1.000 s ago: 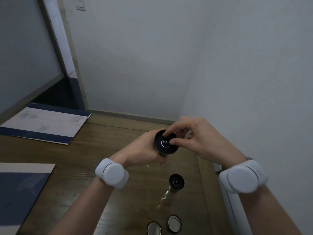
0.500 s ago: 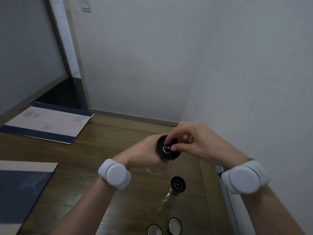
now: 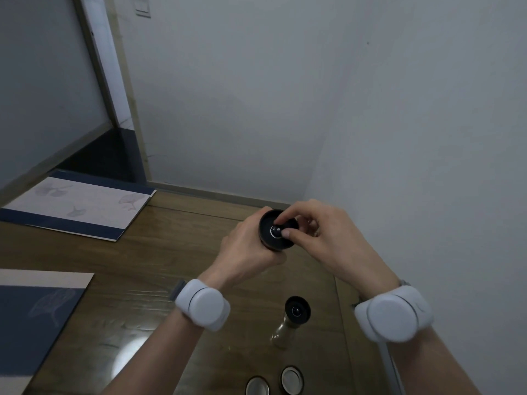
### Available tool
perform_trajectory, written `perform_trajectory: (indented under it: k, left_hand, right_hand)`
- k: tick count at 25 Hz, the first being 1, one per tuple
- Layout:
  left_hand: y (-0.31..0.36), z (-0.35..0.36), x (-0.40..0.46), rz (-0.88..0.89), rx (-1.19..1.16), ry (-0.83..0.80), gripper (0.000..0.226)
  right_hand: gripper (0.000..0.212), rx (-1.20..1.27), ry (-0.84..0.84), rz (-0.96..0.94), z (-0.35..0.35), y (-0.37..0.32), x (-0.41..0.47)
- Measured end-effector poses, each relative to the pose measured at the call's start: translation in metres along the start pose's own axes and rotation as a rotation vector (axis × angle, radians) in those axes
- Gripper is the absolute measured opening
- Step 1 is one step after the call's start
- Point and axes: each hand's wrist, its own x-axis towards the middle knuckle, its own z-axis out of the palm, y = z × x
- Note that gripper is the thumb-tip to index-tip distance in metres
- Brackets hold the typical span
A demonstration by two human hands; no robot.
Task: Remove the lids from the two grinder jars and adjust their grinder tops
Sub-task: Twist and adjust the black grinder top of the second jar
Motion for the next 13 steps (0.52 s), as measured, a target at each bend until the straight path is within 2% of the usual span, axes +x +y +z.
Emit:
perform_trajectory:
  k: [8, 13]
  left_hand:
    - [0.009, 0.002, -0.004, -0.010, 0.012, 0.067, 0.055]
    - [0.012, 0.008, -0.006, -0.071, 0.035, 0.155, 0.048]
  right_hand:
    - [0.014, 0.003, 0.007, 0.028, -0.007, -0.003, 0.003]
    - [0.011, 0.010, 0.094, 0.097, 0.003, -0.009, -0.002]
